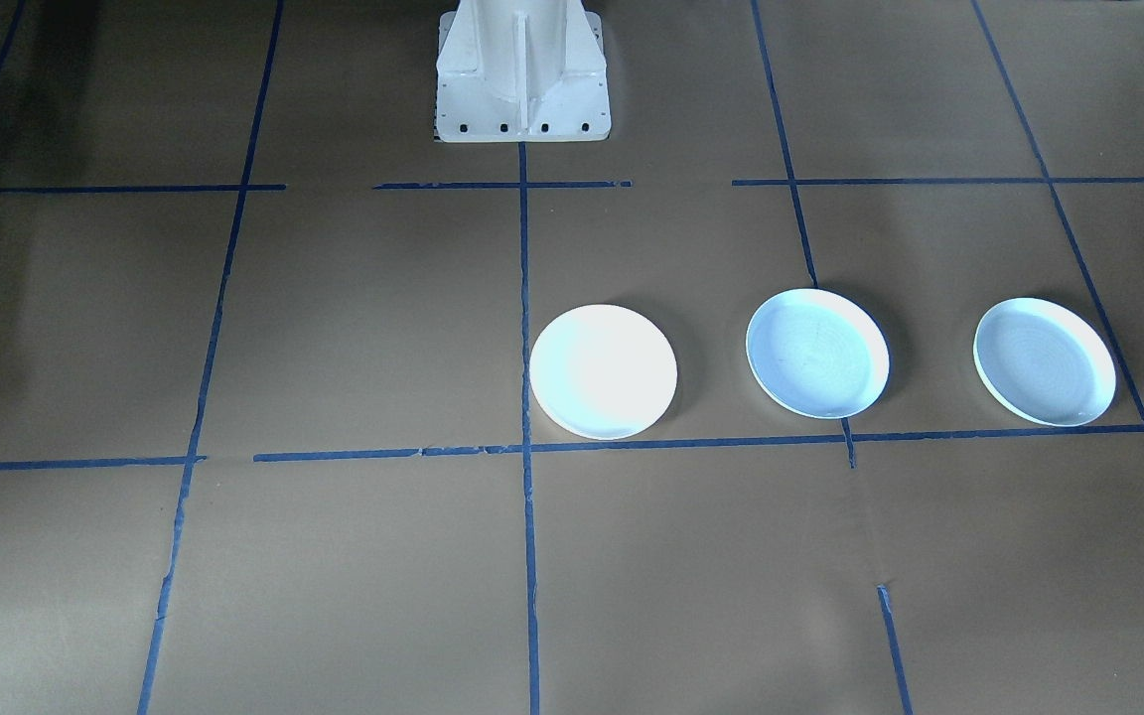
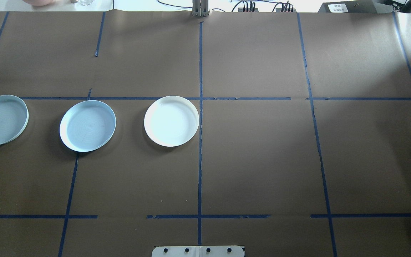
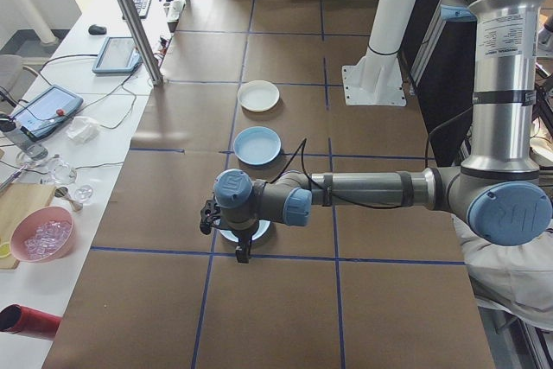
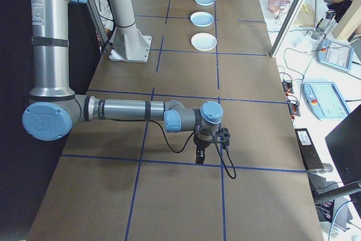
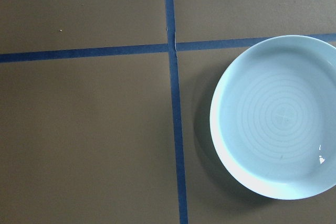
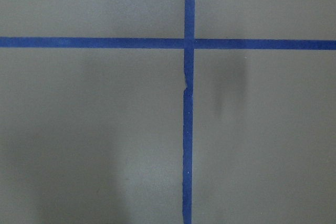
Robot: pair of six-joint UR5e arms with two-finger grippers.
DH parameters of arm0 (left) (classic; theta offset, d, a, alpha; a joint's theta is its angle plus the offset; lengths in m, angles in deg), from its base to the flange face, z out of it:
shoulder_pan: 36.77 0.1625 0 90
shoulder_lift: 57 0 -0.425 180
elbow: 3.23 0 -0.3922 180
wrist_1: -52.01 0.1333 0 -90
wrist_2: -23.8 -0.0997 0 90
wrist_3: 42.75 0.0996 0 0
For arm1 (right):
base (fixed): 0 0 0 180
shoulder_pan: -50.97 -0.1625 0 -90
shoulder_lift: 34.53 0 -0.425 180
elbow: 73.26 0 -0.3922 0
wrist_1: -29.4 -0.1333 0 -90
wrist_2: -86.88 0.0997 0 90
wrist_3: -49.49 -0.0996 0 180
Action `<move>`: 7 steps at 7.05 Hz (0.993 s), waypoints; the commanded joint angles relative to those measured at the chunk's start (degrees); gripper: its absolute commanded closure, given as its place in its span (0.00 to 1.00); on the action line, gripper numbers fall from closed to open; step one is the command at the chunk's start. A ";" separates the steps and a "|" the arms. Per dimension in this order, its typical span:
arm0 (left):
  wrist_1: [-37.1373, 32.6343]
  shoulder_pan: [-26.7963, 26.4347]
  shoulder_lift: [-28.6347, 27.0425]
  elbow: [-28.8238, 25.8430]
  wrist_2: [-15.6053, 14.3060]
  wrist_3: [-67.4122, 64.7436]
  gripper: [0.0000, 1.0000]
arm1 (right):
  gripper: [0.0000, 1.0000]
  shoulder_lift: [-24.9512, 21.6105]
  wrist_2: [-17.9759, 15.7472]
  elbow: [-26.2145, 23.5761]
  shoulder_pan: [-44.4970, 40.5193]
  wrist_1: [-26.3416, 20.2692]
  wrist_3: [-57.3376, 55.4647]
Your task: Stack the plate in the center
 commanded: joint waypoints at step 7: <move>-28.55 3.09 -5.99 -19.95 -0.12 -21.44 0.05 | 0.00 0.00 0.00 0.00 0.00 0.00 0.00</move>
